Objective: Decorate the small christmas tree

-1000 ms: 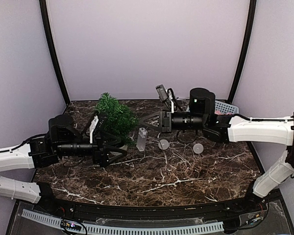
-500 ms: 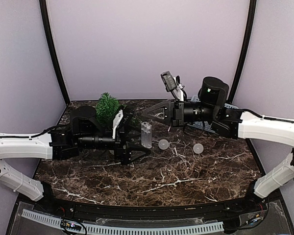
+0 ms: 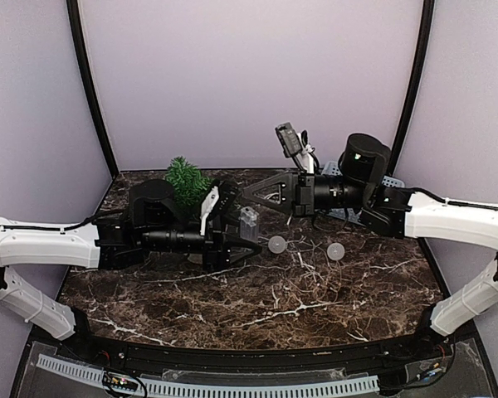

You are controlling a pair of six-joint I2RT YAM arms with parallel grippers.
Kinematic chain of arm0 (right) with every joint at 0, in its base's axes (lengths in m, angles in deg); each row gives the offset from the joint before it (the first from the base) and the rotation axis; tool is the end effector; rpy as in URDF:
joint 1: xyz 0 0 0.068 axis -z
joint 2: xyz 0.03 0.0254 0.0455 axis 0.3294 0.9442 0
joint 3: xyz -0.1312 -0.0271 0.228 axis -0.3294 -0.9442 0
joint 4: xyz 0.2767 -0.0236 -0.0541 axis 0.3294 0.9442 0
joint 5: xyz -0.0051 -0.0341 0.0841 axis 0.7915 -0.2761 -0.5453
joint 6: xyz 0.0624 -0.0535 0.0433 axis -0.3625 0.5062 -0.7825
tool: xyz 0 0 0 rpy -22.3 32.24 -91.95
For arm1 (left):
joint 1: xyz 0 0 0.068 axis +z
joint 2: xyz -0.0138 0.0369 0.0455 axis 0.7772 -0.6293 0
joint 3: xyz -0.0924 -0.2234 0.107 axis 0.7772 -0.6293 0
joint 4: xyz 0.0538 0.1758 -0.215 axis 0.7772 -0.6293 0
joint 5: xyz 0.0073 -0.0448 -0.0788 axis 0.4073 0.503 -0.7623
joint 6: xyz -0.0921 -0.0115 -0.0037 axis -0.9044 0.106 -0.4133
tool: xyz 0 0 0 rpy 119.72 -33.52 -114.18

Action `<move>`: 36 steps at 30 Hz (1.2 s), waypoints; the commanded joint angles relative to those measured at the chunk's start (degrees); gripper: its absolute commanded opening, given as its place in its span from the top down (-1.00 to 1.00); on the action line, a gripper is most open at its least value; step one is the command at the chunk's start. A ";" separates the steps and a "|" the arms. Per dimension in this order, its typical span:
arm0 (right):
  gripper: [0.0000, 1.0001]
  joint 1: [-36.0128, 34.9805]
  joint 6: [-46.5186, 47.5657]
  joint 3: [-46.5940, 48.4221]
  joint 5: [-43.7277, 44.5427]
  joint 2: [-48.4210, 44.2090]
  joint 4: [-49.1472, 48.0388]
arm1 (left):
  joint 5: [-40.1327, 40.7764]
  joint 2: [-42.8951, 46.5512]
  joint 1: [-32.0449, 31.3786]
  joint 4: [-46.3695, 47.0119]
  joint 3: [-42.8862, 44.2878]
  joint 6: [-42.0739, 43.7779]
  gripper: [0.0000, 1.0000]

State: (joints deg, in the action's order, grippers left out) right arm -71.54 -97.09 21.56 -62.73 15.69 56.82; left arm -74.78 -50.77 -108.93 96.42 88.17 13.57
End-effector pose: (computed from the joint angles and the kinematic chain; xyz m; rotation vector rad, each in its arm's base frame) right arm 0.1881 0.3345 0.3520 -0.9031 1.5334 1.7251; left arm 0.1681 -0.3333 0.2782 1.0906 1.4436 -1.1745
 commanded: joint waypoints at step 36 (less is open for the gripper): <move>-0.10 -3.38 17.26 10.96 16.27 3.65 46.02 | 5.74 -4.70 -0.47 -28.51 11.12 5.58 0.76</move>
State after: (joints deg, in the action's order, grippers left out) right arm -73.95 -79.89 33.29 -46.70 17.24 105.26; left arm -68.27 -55.28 -109.13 69.77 96.87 18.44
